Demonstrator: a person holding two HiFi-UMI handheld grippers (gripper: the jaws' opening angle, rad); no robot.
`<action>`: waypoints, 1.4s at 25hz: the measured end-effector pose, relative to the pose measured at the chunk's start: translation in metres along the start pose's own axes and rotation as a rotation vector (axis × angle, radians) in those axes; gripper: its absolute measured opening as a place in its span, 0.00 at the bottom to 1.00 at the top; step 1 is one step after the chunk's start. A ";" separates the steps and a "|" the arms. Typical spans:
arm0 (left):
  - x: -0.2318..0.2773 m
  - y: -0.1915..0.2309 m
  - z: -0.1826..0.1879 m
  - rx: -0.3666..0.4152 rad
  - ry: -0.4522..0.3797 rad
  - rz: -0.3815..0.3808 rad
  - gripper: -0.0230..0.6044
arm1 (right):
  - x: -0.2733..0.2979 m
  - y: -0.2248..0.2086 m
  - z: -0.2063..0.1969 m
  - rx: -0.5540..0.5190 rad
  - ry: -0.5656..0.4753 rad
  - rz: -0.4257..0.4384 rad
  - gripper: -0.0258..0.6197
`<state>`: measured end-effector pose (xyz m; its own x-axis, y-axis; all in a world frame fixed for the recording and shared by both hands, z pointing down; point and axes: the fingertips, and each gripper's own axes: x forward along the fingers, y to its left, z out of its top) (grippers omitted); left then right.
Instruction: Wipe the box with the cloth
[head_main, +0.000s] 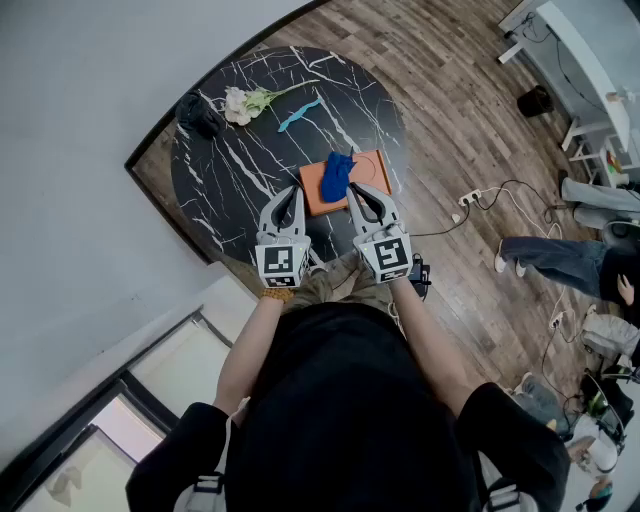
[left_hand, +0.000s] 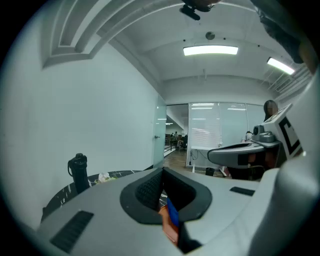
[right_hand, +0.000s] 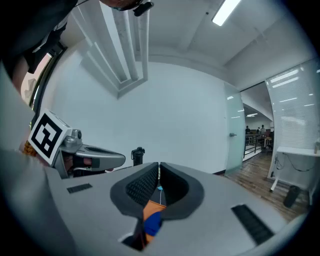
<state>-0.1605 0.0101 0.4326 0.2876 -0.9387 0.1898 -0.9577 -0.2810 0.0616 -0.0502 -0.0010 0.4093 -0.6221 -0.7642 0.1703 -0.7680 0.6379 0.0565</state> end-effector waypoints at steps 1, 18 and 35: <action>0.003 0.002 -0.006 -0.007 0.023 0.004 0.04 | 0.002 0.003 -0.007 -0.028 0.012 0.033 0.05; 0.066 0.015 -0.160 -0.354 0.597 -0.102 0.28 | 0.067 0.000 -0.146 -0.309 0.404 0.373 0.34; 0.062 0.004 -0.206 -0.445 0.703 -0.120 0.27 | 0.106 -0.002 -0.211 -0.188 0.655 0.591 0.42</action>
<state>-0.1456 -0.0080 0.6467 0.4648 -0.5231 0.7144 -0.8715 -0.1279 0.4734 -0.0828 -0.0632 0.6347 -0.6524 -0.1353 0.7457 -0.2769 0.9585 -0.0682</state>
